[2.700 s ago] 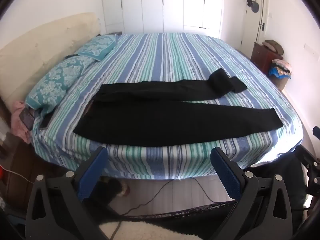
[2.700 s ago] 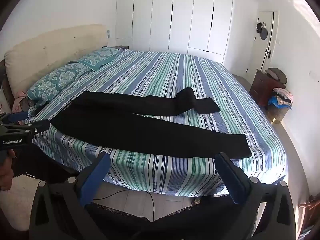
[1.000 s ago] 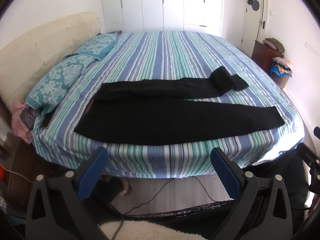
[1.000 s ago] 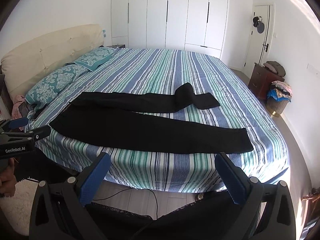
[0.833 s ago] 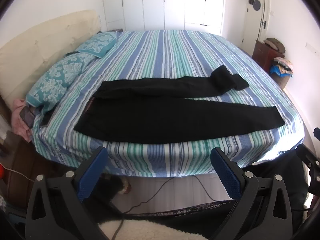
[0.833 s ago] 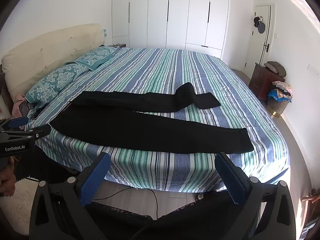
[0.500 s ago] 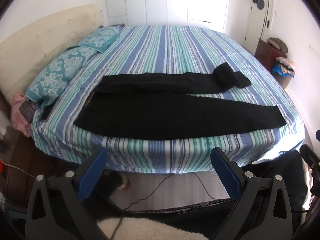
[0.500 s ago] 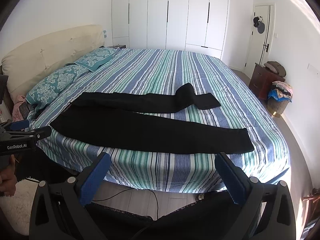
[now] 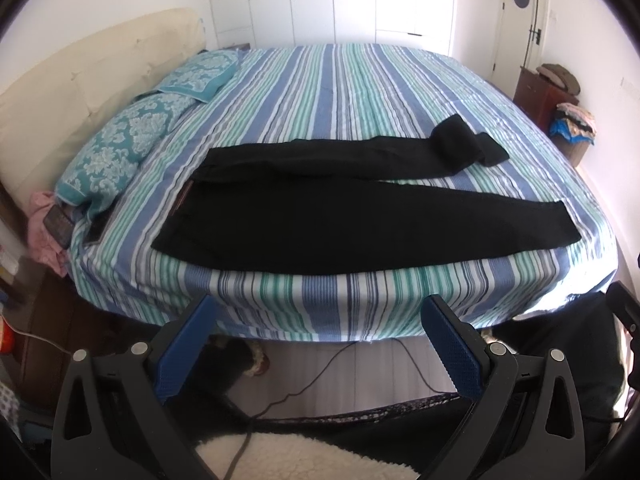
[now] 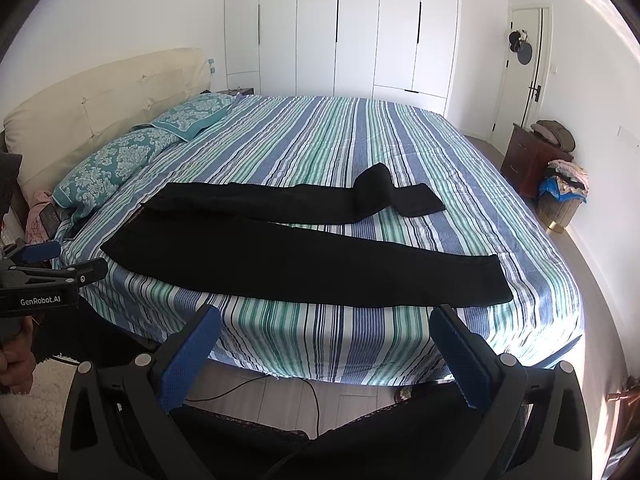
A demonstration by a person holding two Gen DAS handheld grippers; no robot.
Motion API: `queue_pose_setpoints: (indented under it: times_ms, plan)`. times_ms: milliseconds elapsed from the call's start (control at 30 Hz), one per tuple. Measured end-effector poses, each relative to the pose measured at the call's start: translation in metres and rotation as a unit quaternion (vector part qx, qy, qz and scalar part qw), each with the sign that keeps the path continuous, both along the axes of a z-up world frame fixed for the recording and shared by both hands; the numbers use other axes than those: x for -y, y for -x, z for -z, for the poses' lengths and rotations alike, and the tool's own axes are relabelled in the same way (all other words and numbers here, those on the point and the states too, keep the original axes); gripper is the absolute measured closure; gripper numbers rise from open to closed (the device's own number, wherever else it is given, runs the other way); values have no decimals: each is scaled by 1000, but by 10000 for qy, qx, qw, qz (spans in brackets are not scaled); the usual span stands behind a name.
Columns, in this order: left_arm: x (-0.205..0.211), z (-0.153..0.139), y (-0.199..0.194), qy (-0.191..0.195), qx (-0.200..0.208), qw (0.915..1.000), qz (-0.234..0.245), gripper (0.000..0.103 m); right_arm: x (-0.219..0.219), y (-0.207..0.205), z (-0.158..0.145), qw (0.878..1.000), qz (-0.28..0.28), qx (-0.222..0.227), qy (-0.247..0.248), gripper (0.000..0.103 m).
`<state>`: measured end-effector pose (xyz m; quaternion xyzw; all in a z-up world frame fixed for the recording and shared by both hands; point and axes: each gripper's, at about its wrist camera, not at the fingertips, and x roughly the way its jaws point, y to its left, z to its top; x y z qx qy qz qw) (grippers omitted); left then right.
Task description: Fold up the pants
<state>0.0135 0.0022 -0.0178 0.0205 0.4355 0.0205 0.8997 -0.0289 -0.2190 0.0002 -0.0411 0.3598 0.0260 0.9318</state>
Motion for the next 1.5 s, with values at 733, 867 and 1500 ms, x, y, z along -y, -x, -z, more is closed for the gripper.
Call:
queue_pose_setpoints:
  times_ms: [733, 867, 1500]
  plan:
    - [15, -22, -53, 368, 382, 9981, 325, 1, -15, -20, -12, 9973, -412, 547, 256, 0]
    - [22, -22, -75, 587, 402, 9966, 410, 1, -15, -36, -19, 9943, -698, 803, -19, 0]
    - [44, 50, -191, 444, 292, 9981, 306, 1, 161, -326, 58, 9928, -614, -355, -961, 0]
